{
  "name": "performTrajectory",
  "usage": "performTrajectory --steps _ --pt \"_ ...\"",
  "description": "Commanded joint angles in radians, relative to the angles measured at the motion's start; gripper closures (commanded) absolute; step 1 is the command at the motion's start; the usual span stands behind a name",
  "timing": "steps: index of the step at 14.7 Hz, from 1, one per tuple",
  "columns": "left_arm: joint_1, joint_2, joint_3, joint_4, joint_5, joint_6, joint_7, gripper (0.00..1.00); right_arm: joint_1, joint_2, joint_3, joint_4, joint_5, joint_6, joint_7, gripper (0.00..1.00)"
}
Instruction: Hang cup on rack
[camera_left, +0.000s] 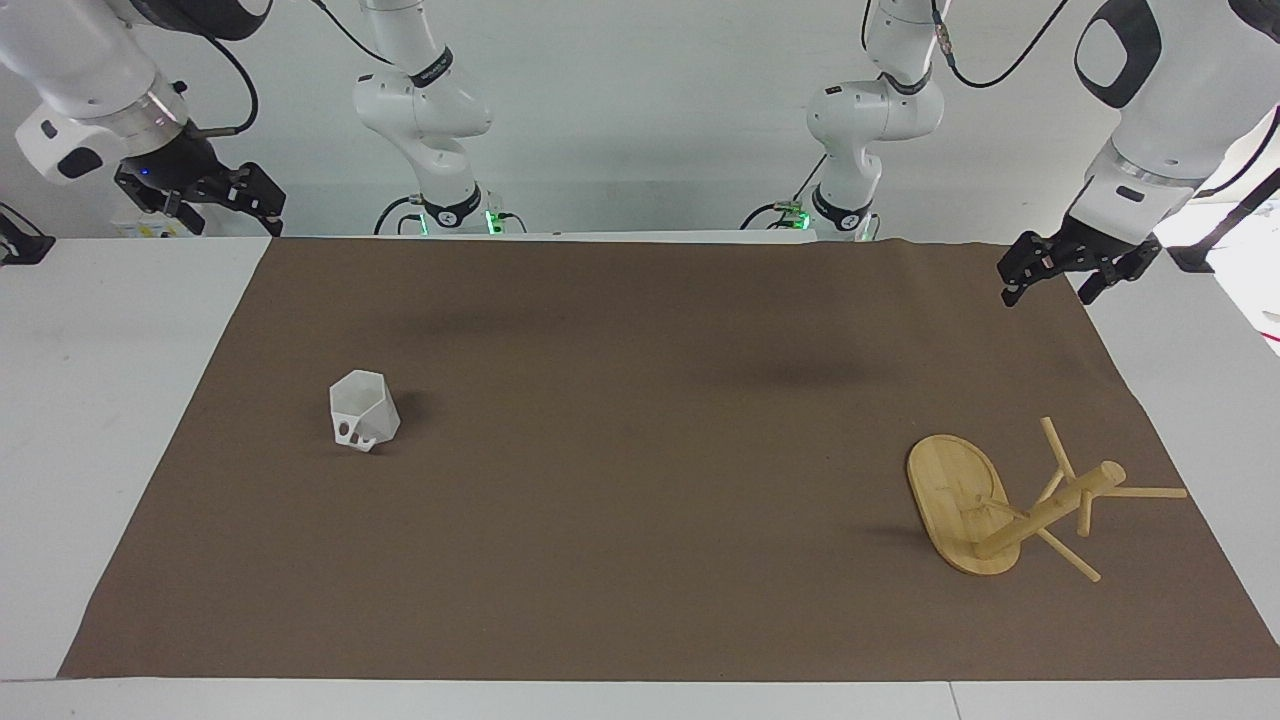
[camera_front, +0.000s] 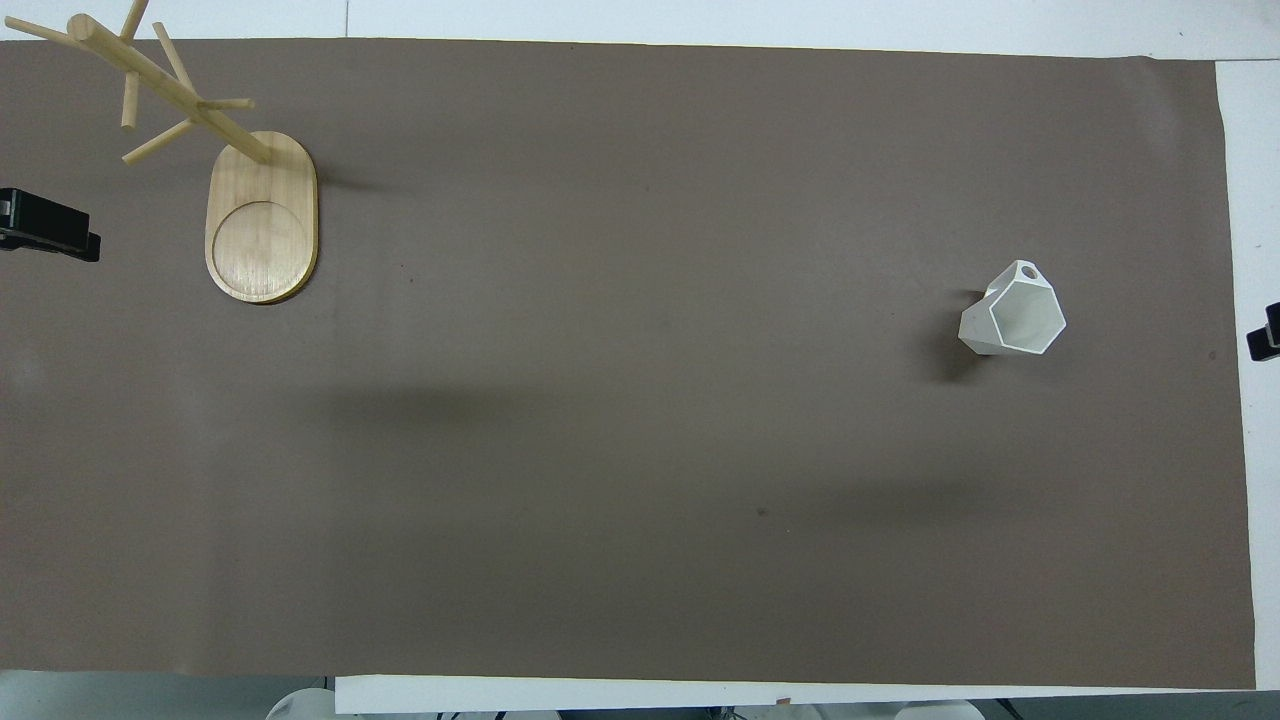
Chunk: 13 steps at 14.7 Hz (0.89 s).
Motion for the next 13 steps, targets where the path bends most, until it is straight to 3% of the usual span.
performTrajectory --steps 1,8,11,13 --pt "0.004 -0.021 -0.002 -0.016 0.012 -0.012 0.013 0.00 -0.003 -0.027 0.005 -0.037 -0.004 0.019 -0.002 0.00" --pt "0.004 -0.021 -0.002 -0.016 0.012 -0.013 0.013 0.00 0.000 -0.027 0.008 -0.034 -0.003 0.023 -0.065 0.00" --pt "0.004 -0.021 -0.002 -0.016 0.012 -0.013 0.013 0.00 -0.037 -0.042 0.008 -0.090 0.002 0.121 -0.464 0.00" --pt "0.004 -0.021 -0.002 -0.016 0.012 -0.013 0.015 0.00 -0.110 -0.042 0.005 -0.141 0.092 0.190 -0.763 0.00"
